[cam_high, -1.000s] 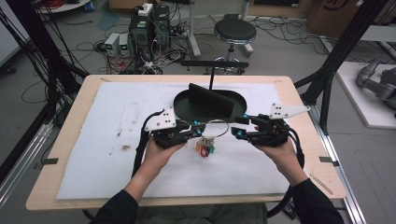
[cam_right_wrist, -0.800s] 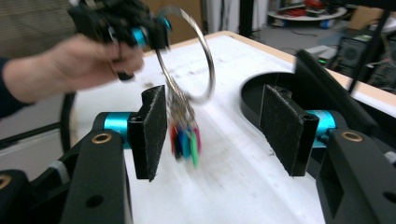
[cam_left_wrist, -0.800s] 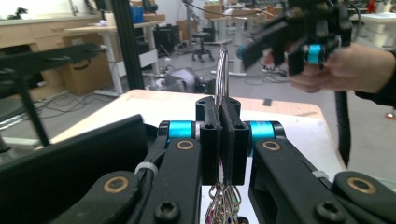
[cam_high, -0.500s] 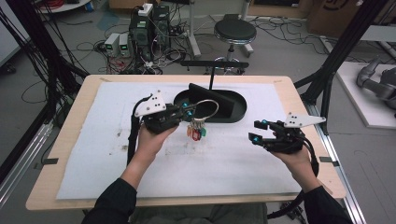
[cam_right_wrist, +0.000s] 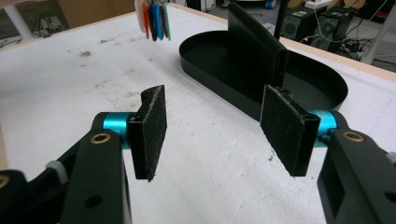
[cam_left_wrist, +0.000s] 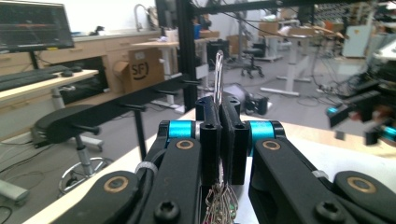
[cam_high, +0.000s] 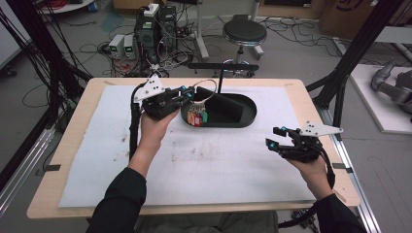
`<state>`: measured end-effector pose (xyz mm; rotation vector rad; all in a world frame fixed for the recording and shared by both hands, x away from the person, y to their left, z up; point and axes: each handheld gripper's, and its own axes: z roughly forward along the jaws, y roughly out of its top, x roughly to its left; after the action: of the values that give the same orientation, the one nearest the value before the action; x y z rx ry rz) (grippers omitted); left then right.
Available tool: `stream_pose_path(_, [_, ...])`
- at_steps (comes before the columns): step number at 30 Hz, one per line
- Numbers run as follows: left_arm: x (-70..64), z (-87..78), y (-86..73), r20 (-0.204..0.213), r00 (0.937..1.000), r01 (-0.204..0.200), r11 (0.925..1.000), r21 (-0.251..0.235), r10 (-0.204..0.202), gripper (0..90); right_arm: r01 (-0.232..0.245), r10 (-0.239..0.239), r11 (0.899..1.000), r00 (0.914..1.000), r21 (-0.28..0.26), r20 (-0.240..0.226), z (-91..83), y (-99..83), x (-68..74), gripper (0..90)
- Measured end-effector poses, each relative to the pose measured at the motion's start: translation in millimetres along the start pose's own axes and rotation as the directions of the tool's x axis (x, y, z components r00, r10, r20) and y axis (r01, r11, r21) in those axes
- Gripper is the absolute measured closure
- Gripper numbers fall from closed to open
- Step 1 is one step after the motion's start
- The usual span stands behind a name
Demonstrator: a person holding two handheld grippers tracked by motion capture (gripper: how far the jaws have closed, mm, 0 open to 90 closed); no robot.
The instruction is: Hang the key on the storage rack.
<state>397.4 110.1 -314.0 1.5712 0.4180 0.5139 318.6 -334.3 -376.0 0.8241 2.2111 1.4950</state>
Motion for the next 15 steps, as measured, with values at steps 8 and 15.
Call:
stream_pose_path(8, [17.7, 7.0, -2.8, -0.054, 0.9981, 0.03, 0.9995, -0.007, -0.031, 86.7, 0.005, -0.005, 1.0, 1.0, 0.003, 0.009, 0.8, -1.7, 0.2, 41.7])
stream_pose_path(15, [29.8, 12.6, -4.7, -0.1, 0.9932, 0.058, 0.9981, -0.019, -0.059, 86.7, 0.003, -0.003, 1.0, 0.9998, 0.003, 0.02, 0.6, -3.4, -1.1, 41.7])
